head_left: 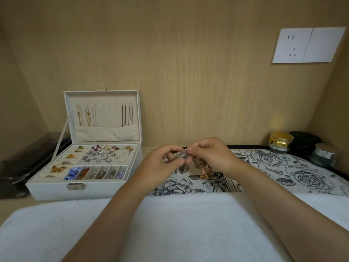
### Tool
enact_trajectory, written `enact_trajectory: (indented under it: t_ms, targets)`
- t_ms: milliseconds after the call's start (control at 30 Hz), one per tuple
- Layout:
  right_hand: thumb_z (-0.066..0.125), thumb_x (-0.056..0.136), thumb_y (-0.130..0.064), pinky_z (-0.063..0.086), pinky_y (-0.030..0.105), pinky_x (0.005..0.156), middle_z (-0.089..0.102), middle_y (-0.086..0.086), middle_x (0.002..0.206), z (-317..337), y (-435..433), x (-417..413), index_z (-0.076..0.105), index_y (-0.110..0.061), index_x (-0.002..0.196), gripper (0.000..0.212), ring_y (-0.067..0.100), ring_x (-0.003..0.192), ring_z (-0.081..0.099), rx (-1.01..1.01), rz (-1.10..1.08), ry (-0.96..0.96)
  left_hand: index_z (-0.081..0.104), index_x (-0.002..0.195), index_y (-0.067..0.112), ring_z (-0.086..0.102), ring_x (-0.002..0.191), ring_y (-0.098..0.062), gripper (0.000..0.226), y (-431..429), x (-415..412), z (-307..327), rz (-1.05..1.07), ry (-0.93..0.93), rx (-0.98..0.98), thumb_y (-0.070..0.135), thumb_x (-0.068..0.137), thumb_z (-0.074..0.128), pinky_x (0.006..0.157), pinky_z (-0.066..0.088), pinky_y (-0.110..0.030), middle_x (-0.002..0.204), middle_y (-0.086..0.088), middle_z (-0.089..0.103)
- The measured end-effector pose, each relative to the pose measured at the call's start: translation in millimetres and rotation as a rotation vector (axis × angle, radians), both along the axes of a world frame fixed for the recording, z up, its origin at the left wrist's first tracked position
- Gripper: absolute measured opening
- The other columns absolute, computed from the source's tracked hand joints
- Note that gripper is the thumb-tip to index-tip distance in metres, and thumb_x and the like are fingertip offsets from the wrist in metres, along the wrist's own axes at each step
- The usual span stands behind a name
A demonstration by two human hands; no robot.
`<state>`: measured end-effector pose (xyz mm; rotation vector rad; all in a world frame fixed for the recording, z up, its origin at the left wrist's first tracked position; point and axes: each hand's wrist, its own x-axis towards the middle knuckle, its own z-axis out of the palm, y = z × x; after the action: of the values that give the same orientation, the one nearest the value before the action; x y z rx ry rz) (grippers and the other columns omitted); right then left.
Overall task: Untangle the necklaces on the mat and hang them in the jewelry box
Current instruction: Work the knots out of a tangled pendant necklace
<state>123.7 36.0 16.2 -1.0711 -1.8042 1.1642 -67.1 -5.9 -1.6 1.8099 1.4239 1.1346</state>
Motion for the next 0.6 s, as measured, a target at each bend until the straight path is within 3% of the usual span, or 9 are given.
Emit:
enact_trajectory:
  t_ms: [67,167,300,367,433,533,600]
  targets:
    - [0.058,0.1,-0.029,0.037,0.021,0.04,0.078,0.004,0.09,-2,1,-1,0.068,-0.005,0.097,0.026,0.019,0.042,0.055,0.004,0.0,-0.064,0.069,0.094,0.045,0.066,0.068,-0.015,0.016,2,-2,-1,0.04,0.019,0.03,0.029,0.092,0.066,0.075,0.055,-0.041,0.081,0.01,0.071]
    - [0.058,0.1,-0.034,0.04,0.021,0.039,0.074,-0.004,0.08,-6,1,-4,0.067,-0.006,0.094,0.03,0.019,0.043,0.056,0.06,-0.025,-0.139,0.07,0.087,0.039,0.055,0.053,-0.012,0.018,2,-4,-2,0.046,0.166,0.066,0.028,0.096,0.059,0.062,0.053,-0.04,0.077,0.017,0.072]
    - [0.072,0.089,-0.039,0.043,0.027,0.047,0.065,0.012,0.066,-6,5,3,0.077,-0.022,0.08,0.02,0.02,0.047,0.051,0.115,-0.057,-0.235,0.063,0.09,0.029,0.058,0.049,-0.01,0.018,1,-5,-1,0.136,0.171,0.009,0.023,0.101,0.05,0.059,0.054,-0.035,0.075,0.014,0.072]
    - [0.072,0.089,-0.037,0.048,0.032,0.05,0.067,0.013,0.067,-5,7,8,0.076,-0.019,0.076,0.023,0.022,0.05,0.055,0.136,-0.074,-0.245,0.06,0.091,0.027,0.062,0.051,-0.011,0.018,2,-7,0,0.163,0.186,0.008,0.022,0.102,0.048,0.062,0.056,-0.035,0.074,0.012,0.072]
    - [0.064,0.096,-0.035,0.054,0.036,0.059,0.074,0.011,0.076,-3,8,9,0.072,-0.011,0.079,0.03,0.023,0.058,0.067,0.145,-0.088,-0.23,0.059,0.09,0.028,0.063,0.053,-0.01,0.017,2,-9,0,0.168,0.223,0.02,0.023,0.102,0.048,0.063,0.057,-0.035,0.073,0.01,0.072]
    - [0.045,0.104,-0.034,0.052,0.031,0.061,0.075,0.001,0.088,-1,5,6,0.068,-0.01,0.087,0.037,0.01,0.065,0.069,0.166,-0.123,-0.275,0.059,0.088,0.03,0.062,0.056,-0.013,0.017,4,-9,-4,0.18,0.329,0.039,0.027,0.101,0.047,0.064,0.055,-0.038,0.071,0.005,0.068]
    - [0.04,0.105,-0.032,0.053,0.039,0.07,0.075,0.005,0.09,-2,8,6,0.07,-0.01,0.084,0.043,0.023,0.071,0.067,0.162,-0.155,-0.26,0.06,0.09,0.03,0.061,0.06,-0.018,0.017,5,-10,-5,0.193,0.347,0.019,0.028,0.1,0.047,0.068,0.053,-0.039,0.069,0.005,0.065]
